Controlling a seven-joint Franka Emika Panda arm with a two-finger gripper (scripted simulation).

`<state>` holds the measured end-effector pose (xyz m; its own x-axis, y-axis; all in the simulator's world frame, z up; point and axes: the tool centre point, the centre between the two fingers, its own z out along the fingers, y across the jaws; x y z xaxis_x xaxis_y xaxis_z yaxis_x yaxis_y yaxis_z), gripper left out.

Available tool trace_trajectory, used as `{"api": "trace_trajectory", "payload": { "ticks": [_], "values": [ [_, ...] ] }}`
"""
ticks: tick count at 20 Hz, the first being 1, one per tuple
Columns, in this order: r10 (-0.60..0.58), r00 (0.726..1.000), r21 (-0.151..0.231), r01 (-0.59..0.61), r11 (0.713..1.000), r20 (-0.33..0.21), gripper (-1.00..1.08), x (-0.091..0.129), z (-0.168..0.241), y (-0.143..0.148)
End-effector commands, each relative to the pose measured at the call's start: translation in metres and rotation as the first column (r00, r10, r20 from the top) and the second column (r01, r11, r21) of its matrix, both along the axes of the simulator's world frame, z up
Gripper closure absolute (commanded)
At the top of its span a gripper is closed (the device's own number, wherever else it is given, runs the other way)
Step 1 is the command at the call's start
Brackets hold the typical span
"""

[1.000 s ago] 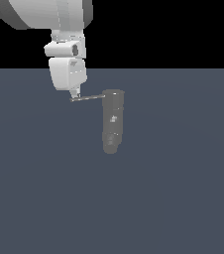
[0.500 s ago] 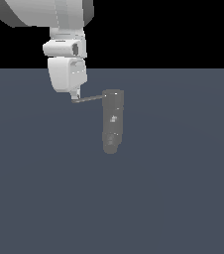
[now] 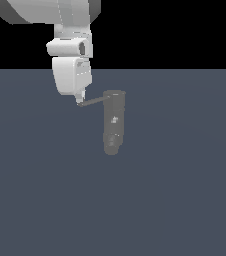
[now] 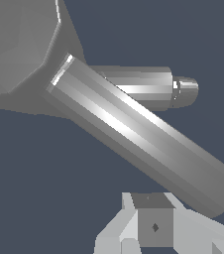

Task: Turn on the faucet by rotating a designated handle.

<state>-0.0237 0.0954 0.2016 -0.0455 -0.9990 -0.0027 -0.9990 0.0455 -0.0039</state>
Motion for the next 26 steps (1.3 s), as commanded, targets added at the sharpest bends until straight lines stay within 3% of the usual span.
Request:
{"api": "trace_trajectory", "payload": {
  "ticks": [1, 17, 19, 26],
  "values": [
    [-0.009, 1.000, -0.003, 0.008, 1.000, -0.002, 1.08, -0.007, 0.000, -0.011],
    [-0.005, 1.000, -0.003, 0.005, 1.000, -0.004, 1.08, -0.047, 0.000, -0.044],
    [0.000, 1.000, -0.001, 0.000, 1.000, -0.002, 1.08, -0.043, 0.000, -0.039],
    [-0.001, 1.000, -0.001, 0.001, 1.000, -0.002, 1.08, -0.046, 0.000, -0.079]
  ]
}}
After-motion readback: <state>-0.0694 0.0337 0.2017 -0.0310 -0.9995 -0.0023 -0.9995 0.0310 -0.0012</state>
